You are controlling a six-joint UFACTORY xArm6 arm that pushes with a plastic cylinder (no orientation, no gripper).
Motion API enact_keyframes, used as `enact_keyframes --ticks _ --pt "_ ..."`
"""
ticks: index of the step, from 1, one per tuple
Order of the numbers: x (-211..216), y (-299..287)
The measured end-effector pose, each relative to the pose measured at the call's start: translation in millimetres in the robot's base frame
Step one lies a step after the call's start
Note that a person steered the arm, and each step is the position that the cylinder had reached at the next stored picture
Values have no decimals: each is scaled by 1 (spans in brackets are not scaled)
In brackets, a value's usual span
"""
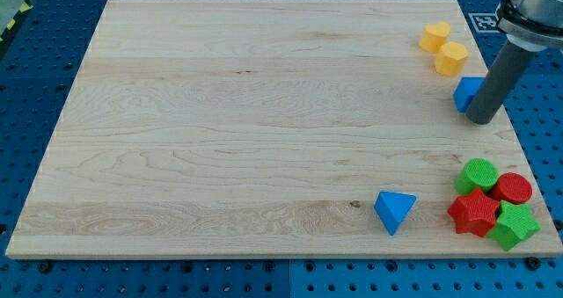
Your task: Point at bottom center
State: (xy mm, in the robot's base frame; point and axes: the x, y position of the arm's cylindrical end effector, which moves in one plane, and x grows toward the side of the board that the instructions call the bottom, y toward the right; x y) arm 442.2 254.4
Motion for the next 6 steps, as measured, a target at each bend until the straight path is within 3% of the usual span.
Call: enact_keyframes --ticks 2,4,5,6 --pt "-16 -1" --pt "-10 -111" --pt "19 -180" --pt "75 -244"
